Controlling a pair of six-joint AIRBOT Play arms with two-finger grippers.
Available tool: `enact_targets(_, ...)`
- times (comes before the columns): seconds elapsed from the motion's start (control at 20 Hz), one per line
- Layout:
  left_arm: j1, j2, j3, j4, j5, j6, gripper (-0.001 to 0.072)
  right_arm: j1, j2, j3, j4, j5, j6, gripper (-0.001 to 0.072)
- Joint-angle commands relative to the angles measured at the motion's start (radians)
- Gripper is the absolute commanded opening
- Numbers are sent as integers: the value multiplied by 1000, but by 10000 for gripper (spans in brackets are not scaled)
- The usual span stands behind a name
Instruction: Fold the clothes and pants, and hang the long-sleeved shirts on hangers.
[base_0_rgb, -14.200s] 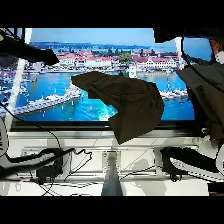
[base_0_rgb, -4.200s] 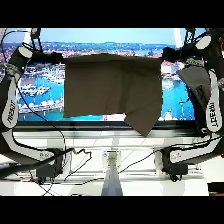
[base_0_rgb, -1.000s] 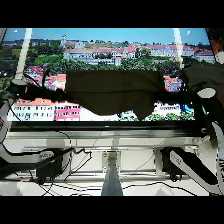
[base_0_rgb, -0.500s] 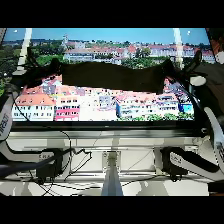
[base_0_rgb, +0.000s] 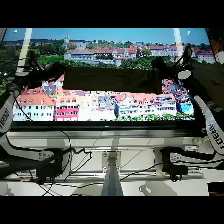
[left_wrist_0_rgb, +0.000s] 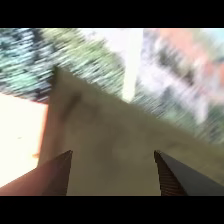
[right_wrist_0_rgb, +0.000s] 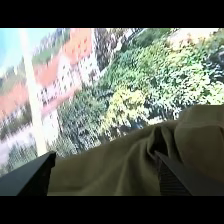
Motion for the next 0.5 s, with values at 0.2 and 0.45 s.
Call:
enact_targets(0.2, 26, -47, 108, 481, -239, -187, 542, -43, -5, 69, -139, 267, -8, 694)
enact_targets(0.45, -108, -128, 123, 481, -176, -187, 488, -35, -5, 179, -154, 530, -77, 693)
